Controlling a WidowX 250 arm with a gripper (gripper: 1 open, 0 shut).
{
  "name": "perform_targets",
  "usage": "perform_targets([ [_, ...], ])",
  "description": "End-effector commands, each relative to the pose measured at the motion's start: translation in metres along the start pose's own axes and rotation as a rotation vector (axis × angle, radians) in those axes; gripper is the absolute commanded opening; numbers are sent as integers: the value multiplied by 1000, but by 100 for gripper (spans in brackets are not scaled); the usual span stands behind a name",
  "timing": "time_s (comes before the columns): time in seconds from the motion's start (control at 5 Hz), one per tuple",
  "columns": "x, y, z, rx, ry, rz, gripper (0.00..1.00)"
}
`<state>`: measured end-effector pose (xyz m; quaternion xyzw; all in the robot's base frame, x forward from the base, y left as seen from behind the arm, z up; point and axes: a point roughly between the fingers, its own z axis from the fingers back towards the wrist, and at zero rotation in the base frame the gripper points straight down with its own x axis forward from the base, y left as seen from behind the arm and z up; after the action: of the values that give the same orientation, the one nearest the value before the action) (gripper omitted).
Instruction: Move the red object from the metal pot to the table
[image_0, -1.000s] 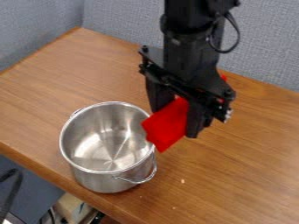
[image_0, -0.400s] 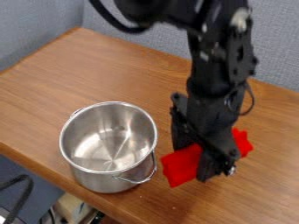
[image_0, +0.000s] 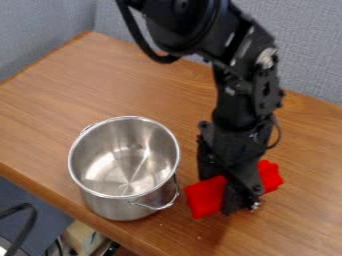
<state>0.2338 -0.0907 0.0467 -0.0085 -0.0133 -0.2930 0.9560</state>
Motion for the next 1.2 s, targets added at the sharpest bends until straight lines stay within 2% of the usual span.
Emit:
perform_targets([
  [0.0,8,15,11,40,-18,-2,0],
  [0.2,8,22,7,49,-19,-24,0],
  [0.4,8,25,1,64,-14,50,0],
  [0.6,10,27,2,96,-5,125,0],
  [1.0,8,19,10,108,-3,183,0],
])
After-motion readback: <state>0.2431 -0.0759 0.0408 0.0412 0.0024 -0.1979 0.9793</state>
